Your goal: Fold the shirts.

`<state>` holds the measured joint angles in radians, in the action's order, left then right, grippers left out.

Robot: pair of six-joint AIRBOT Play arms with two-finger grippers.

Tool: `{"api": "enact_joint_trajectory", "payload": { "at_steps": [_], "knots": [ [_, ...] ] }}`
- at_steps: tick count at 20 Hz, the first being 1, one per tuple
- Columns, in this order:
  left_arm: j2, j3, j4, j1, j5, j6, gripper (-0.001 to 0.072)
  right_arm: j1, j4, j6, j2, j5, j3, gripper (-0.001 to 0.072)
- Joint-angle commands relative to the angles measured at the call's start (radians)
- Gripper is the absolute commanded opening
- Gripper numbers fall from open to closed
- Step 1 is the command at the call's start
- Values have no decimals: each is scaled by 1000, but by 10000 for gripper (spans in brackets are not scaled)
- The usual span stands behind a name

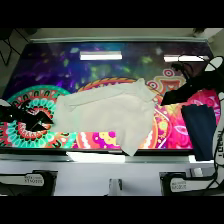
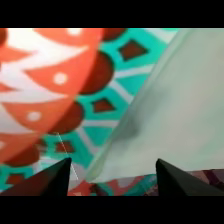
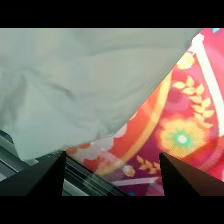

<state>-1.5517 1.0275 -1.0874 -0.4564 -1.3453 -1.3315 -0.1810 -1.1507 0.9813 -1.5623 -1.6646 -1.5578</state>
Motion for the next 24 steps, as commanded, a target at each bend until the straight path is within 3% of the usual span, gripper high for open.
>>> {"api": "enact_joint_trajectory", "payload": {
  "at_steps": [1,4,7,8,12,17,24],
  "knots": [
    [-35,-11,32,48,33,16,584,-2,-47,-14,47,-1,81,571],
    [-44,-11,33,95,43,15,574,-2,-92,-14,111,45,223,577],
    [-43,-11,34,119,36,15,155,-1,-76,-6,142,94,357,589],
    [-42,-11,34,119,28,23,46,-1,-63,-6,142,101,391,589],
    [-6,-11,33,119,10,91,32,-1,16,21,142,211,540,586],
    [49,-11,34,120,10,93,31,-1,88,21,139,365,685,539],
    [123,-11,61,120,-14,94,31,101,147,61,93,607,708,517]
  ]
}}
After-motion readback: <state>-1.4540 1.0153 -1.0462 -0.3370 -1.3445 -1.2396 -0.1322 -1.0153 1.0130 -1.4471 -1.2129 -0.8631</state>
